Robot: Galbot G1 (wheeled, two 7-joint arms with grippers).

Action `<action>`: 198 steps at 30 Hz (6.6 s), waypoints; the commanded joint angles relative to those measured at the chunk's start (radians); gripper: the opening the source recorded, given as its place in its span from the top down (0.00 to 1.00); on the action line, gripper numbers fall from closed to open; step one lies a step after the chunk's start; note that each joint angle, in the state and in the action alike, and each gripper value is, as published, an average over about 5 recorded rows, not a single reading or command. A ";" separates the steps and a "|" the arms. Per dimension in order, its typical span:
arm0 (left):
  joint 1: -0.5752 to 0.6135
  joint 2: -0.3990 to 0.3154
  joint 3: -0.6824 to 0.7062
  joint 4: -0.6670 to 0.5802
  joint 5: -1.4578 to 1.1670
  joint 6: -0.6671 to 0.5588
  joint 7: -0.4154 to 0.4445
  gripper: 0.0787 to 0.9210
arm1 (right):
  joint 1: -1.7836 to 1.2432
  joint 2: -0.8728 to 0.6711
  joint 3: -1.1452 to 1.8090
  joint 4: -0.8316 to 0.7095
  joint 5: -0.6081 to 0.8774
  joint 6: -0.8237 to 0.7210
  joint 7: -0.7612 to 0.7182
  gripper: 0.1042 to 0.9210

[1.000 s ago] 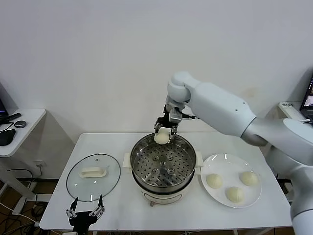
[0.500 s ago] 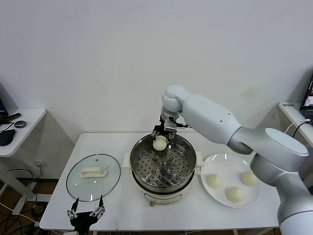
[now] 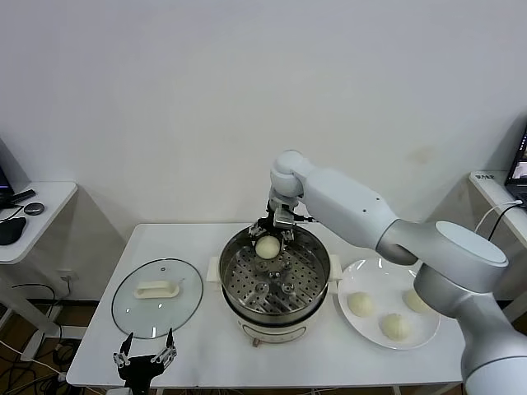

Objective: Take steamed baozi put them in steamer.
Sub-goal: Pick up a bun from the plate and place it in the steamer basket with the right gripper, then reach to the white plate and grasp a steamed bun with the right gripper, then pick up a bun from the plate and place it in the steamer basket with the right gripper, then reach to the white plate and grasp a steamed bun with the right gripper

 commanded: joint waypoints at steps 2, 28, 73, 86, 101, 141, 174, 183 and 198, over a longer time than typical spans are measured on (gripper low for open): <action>0.000 0.000 0.000 0.000 0.000 0.001 0.001 0.12 | 0.054 -0.053 -0.032 0.091 0.158 -0.123 -0.052 0.12; -0.024 0.033 0.021 0.002 -0.002 0.007 0.006 0.12 | 0.314 -0.810 -0.246 0.626 0.719 -1.221 -0.079 0.12; -0.021 0.020 0.016 0.007 -0.004 0.021 0.022 0.12 | -0.390 -0.649 0.134 0.405 0.287 -1.167 0.041 0.12; -0.028 0.022 0.016 0.014 -0.008 0.021 0.022 0.12 | -0.415 -0.628 0.146 0.390 0.285 -1.180 0.081 0.12; -0.030 0.018 0.019 0.019 -0.008 0.021 0.020 0.12 | -0.436 -0.617 0.169 0.386 0.278 -1.188 0.082 0.12; -0.103 0.037 0.043 -0.019 -0.012 0.058 0.021 0.12 | 0.518 -0.438 -0.374 0.562 0.939 -1.408 0.007 0.42; -0.121 0.034 0.033 -0.037 -0.077 0.071 0.015 0.12 | 0.171 0.093 -0.444 0.261 0.883 -1.545 0.230 0.42; -0.133 0.030 0.035 -0.035 -0.080 0.078 0.019 0.12 | 0.167 0.072 -0.445 0.281 0.870 -1.545 0.248 0.42; -0.117 0.017 0.032 -0.034 -0.079 0.092 0.027 0.12 | 0.398 -0.281 -0.308 0.525 0.889 -1.524 0.173 0.12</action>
